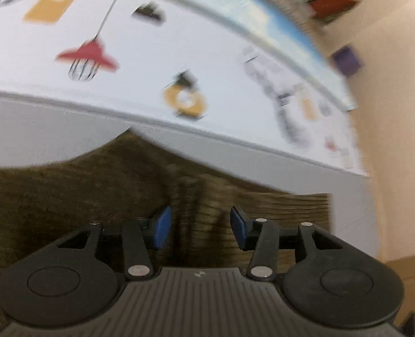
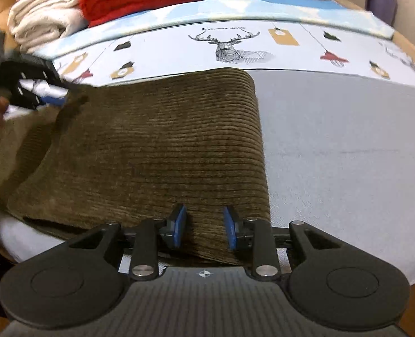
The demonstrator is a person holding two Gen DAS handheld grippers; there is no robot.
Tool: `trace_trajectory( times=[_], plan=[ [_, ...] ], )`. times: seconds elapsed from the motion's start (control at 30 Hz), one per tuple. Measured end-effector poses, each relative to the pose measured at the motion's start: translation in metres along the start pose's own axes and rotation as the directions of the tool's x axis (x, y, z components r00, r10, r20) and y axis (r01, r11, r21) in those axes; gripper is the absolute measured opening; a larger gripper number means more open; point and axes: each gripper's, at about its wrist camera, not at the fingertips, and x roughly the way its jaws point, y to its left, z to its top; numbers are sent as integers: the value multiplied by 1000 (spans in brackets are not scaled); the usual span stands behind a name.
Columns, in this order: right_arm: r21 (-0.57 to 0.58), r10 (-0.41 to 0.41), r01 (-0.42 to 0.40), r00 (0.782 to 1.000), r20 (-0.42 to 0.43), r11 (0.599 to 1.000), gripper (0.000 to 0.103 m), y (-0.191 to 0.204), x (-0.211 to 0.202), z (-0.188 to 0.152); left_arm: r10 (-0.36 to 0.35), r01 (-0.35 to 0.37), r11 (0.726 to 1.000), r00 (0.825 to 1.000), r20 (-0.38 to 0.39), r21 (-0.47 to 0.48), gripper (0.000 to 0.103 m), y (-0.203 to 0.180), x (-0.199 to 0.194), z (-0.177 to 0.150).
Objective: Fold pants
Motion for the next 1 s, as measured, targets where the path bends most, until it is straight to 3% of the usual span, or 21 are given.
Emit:
trace_trajectory(
  times=[0.13,0.17,0.2,0.23,0.3,0.37,0.4,0.47,0.53,0.63,0.67,0.73,0.8,0.87,0.97,1.0],
  plan=[
    [33,1,-1,1000,3,999,33,-7,-4,7,13,-12,999,1000,-12,37,56,-9,19,3],
    [36,1,-1,1000,2,999,33,-7,-2,7,2,-2,999,1000,-7,50,53,-11,20,4],
    [39,2,-2,1000,0,999,33,-8,0,8,-1,1,997,1000,-1,74,36,-14,19,5],
    [41,4,-4,1000,0,999,33,-8,1,7,4,-4,994,1000,3,107,26,-17,16,4],
    [44,5,-5,1000,3,999,33,-9,1,7,-30,19,984,998,58,177,22,-23,-6,3],
    [53,14,-14,1000,16,999,33,-8,0,7,-121,87,974,980,156,209,22,-25,-33,1],
    [52,18,-19,1000,23,998,33,-7,-1,7,-119,76,970,976,180,232,22,-25,-37,0],
    [37,19,-20,999,34,999,33,-4,-1,7,-13,-16,978,990,137,208,27,-18,-21,0],
    [25,7,-8,999,35,1000,33,-1,-2,7,55,-72,979,994,91,191,40,-15,-9,1],
    [38,-21,20,999,39,999,33,-1,-5,7,75,-120,978,965,250,168,40,-19,-41,0],
    [50,-26,24,999,41,998,34,-2,-6,7,58,-101,983,965,257,156,42,-17,-50,-3],
    [81,-32,29,999,41,996,38,-6,-6,7,3,-21,994,986,169,107,51,-10,-53,-12],
    [114,-30,26,999,32,993,41,-11,-3,6,-5,5,997,1000,-8,73,55,-2,-39,-27],
    [146,-16,13,1000,20,989,45,-16,-1,6,47,-32,994,989,-142,106,55,-2,-24,-48],
    [185,-1,-2,1000,16,983,47,-19,1,6,72,-41,990,971,-229,138,55,-3,-6,-65],
    [194,0,-2,1000,13,981,47,-19,2,6,76,-40,986,972,-222,160,55,-7,-5,-69]
  ],
)
